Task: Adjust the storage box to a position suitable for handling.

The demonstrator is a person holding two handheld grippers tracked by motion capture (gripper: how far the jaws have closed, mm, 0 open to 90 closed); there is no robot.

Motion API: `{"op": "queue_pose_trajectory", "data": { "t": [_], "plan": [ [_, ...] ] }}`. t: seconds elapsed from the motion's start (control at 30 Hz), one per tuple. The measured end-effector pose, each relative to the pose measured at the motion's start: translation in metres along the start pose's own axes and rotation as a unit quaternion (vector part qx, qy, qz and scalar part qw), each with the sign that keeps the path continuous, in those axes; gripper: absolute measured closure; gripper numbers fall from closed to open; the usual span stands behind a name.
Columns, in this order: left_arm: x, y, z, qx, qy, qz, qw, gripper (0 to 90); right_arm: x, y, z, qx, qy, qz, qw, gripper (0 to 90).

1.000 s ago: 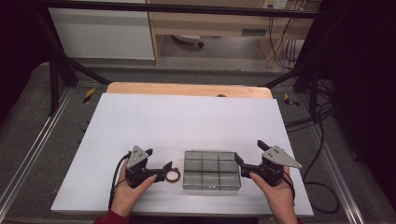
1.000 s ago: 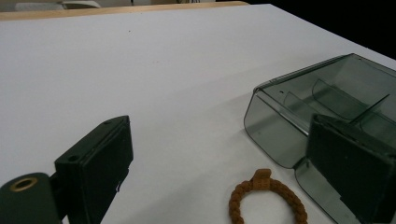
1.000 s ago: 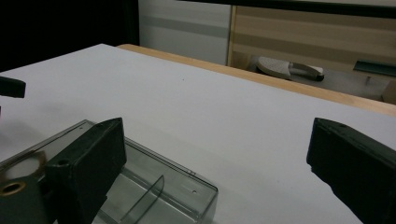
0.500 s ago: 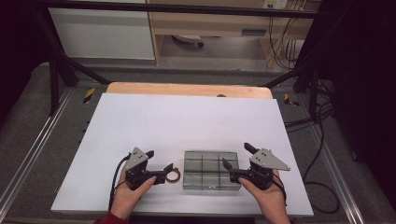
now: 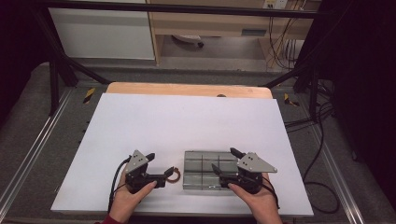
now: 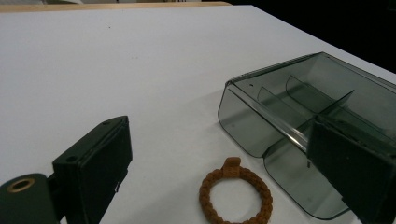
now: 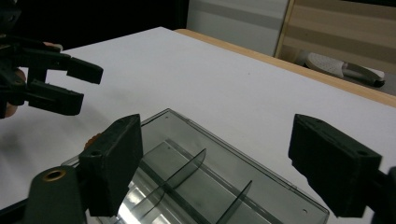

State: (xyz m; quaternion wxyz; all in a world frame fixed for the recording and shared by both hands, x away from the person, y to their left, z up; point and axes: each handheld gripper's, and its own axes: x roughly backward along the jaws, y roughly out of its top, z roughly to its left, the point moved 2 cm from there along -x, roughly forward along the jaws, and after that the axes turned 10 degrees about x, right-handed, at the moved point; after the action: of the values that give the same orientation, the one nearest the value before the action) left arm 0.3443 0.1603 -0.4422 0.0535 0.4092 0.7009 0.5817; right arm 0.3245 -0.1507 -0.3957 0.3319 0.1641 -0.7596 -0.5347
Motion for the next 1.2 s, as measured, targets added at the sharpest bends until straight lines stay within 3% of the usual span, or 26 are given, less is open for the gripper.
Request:
{"op": "queue_pose_trajectory", "data": {
  "t": [0.3, 0.67, 0.97, 1.2],
  "plan": [
    [0.005, -0.003, -0.004, -0.003, -0.005, 0.004, 1.0000, 7.3, -0.005, 0.000, 0.018, 0.020, 0.026, 0.005, 0.9994, 37.2],
    [0.014, -0.003, -0.007, -0.004, -0.017, -0.004, 0.9998, 14.2, -0.010, -0.001, 0.034, 0.030, 0.059, -0.003, 0.9978, 60.9],
    [0.016, -0.004, -0.010, -0.003, -0.022, -0.002, 0.9998, 28.7, -0.012, -0.008, 0.046, 0.045, 0.112, -0.004, 0.9927, 84.3],
    [0.016, -0.003, -0.015, -0.011, -0.026, 0.001, 0.9996, 39.2, -0.015, -0.016, 0.057, 0.040, 0.150, 0.008, 0.9878, 90.0]
  ]
}}
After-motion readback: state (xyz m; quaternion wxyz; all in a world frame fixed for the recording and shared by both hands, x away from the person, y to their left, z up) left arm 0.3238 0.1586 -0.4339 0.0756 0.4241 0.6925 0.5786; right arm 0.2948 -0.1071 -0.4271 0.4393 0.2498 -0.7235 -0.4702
